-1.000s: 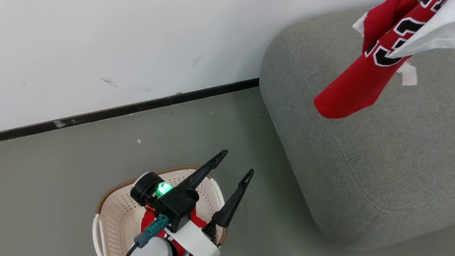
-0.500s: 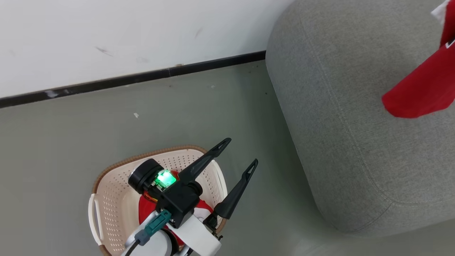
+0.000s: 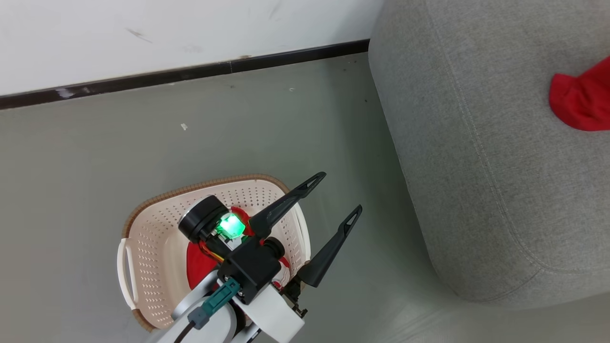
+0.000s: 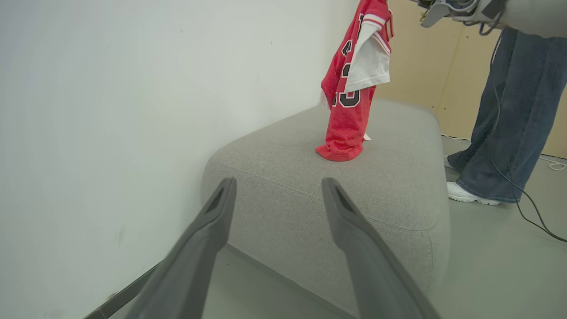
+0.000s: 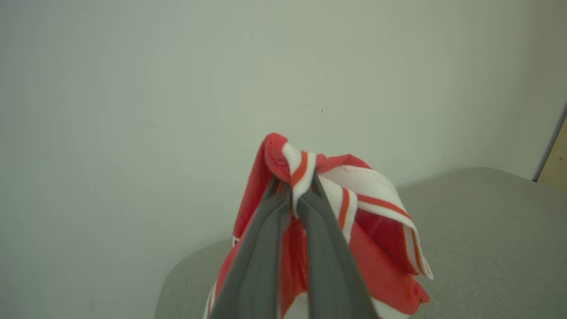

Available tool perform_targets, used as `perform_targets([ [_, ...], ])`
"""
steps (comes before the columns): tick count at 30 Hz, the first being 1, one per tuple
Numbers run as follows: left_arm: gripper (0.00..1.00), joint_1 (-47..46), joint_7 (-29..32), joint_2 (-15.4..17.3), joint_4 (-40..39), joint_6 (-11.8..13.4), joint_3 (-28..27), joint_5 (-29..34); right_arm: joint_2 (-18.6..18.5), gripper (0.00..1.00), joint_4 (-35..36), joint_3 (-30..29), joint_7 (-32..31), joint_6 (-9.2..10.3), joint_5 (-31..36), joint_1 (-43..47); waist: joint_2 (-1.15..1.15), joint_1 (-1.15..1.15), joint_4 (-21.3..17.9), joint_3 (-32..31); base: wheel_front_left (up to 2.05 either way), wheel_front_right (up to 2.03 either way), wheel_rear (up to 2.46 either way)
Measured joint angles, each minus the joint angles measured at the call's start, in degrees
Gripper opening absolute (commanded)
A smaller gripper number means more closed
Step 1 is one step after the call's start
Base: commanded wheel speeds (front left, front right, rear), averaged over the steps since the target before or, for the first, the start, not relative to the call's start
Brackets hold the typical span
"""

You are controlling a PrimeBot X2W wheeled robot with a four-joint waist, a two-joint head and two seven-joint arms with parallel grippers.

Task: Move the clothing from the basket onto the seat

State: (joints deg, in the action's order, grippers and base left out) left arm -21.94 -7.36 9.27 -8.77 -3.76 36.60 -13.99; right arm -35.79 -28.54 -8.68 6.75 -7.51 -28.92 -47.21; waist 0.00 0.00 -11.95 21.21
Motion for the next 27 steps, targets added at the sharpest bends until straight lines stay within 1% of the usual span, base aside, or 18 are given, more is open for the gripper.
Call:
perform_targets([
  [5,1.0,-0.4,0.1,0.0,-0.2,-0.3,0.5,0.4,4.4,0.0,-4.7,0.3,1.8,0.0,-0.3,4.6,0.0,0.0,0.7,1.0,0.0,0.0,0.0],
  [9,1.0,-1.2,0.1,-0.1,-0.4,-0.4,0.8,0.4,5.9,0.0,-7.3,1.9,3.4,0.0,0.7,7.1,0.0,0.0,1.3,1.6,0.0,0.0,0.0],
  [13,1.0,-1.2,0.0,-0.1,-0.4,-0.4,0.8,0.4,8.4,0.0,-8.5,2.3,4.1,0.0,0.8,8.4,0.0,0.0,1.9,2.0,0.0,0.0,0.0],
  [21,1.0,-1.4,0.0,-0.1,-0.3,-0.4,0.5,0.4,9.4,0.0,-10.3,3.4,5.1,0.0,2.3,9.6,0.0,0.0,2.2,2.4,0.0,0.0,0.0],
  [23,1.0,-1.4,-0.1,-0.1,-0.2,-0.4,0.4,0.4,10.2,0.29,-10.8,3.4,5.4,0.0,2.4,9.9,0.0,0.0,2.0,2.4,0.0,0.0,0.0],
  [25,1.0,-1.4,-0.3,-0.1,-0.1,-0.4,0.3,0.4,10.5,0.69,-11.3,3.2,5.7,0.0,2.7,10.8,0.0,0.0,1.8,2.4,0.0,0.0,0.0],
  [26,1.0,-1.4,-0.3,-0.1,0.0,-0.4,0.3,0.4,10.6,0.87,-11.5,3.1,5.7,0.0,2.7,11.3,0.0,0.0,1.6,2.4,0.0,0.0,0.0],
  [27,1.0,-1.4,-0.3,-0.1,0.0,-0.4,0.3,0.4,10.6,0.92,-11.6,3.1,5.8,0.0,2.7,11.8,0.0,0.0,1.5,2.3,0.0,0.0,0.0],
])
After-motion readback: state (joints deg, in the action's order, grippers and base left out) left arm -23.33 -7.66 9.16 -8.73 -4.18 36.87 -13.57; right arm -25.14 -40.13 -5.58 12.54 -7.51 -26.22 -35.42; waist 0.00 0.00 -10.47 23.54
